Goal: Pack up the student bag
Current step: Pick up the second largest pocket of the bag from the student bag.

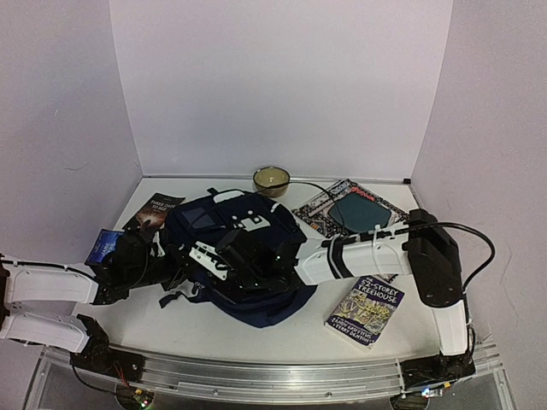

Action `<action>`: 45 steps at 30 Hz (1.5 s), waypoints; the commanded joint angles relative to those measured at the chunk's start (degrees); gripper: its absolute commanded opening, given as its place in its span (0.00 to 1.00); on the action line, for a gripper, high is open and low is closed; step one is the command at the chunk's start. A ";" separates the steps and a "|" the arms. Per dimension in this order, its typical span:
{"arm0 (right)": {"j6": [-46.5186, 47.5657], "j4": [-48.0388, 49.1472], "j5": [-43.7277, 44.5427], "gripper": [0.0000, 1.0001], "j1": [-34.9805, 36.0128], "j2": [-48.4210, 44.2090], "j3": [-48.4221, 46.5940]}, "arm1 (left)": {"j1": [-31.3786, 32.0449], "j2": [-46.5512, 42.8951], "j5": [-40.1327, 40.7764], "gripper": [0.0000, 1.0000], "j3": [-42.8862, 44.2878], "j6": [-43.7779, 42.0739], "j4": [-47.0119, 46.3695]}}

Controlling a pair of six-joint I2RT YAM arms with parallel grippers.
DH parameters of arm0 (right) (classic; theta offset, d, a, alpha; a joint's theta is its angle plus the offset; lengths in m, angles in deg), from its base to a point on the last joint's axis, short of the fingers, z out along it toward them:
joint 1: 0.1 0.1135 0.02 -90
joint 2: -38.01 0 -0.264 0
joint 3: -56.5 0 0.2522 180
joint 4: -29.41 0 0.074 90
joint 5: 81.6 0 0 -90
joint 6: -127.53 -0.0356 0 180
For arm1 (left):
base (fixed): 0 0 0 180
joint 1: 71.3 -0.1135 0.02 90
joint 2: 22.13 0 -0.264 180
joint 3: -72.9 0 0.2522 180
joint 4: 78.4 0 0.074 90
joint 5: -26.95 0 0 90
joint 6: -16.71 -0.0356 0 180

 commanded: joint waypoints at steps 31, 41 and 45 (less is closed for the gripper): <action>-1.19 -39.69 12.16 0.00 2.69 -12.99 0.89 | -10.07 1.76 2.41 0.00 1.59 -10.28 -7.04; -3.88 -47.26 19.76 0.00 3.15 -16.52 7.06 | -17.24 5.28 1.64 0.00 3.43 -15.90 -2.66; -4.52 -47.51 19.71 0.00 3.25 -15.93 6.80 | -18.46 6.03 -1.86 0.00 4.64 -16.16 -2.29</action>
